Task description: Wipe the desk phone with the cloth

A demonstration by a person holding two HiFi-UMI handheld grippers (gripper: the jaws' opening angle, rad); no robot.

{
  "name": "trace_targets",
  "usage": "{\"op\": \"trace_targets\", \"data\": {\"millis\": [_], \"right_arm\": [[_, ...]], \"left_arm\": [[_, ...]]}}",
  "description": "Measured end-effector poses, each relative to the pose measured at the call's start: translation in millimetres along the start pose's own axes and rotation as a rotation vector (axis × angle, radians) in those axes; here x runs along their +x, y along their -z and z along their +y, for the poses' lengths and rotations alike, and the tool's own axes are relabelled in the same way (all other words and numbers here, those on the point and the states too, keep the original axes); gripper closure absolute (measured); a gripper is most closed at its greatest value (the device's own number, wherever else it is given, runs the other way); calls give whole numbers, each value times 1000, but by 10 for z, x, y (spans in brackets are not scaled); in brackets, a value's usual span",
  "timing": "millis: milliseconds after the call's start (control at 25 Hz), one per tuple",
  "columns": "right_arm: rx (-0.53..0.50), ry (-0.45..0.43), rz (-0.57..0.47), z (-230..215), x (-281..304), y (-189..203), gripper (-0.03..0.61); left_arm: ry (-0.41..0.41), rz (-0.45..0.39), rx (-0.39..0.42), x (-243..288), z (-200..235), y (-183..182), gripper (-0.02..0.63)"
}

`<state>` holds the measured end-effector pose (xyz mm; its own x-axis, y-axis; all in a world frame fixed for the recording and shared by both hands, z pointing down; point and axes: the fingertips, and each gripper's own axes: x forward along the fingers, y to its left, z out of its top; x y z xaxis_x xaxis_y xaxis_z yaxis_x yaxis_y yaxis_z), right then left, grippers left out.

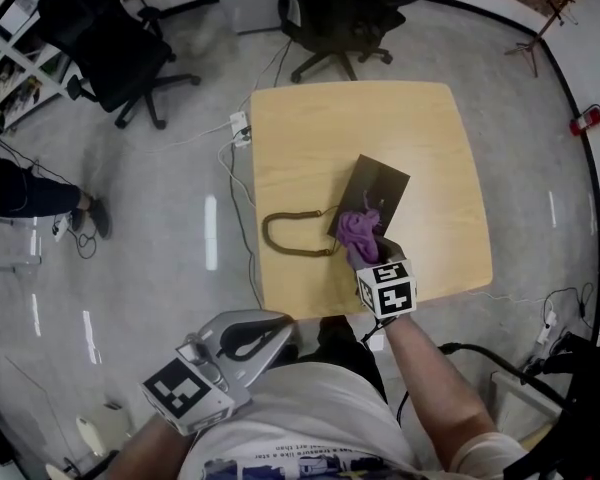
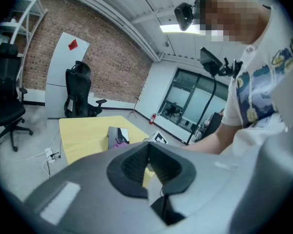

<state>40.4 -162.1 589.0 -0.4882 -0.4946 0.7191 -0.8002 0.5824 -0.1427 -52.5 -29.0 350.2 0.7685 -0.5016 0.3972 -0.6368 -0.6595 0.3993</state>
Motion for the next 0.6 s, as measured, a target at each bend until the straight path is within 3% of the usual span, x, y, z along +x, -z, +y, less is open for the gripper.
{"op": "trace_targets", "data": {"millis": [160,360,600], "right_arm": [[-4,18,-59,-133,-183,-276,457],[-13,82,-147,-611,-348,-752,457],[-28,146,-174,-1121,-289,-1012,457]], "left_arm": [[10,-10,13,21,7,-35,609],[4,-24,27,86,16,-105,609],[-20,-37,24,164,18,-192,611]]}}
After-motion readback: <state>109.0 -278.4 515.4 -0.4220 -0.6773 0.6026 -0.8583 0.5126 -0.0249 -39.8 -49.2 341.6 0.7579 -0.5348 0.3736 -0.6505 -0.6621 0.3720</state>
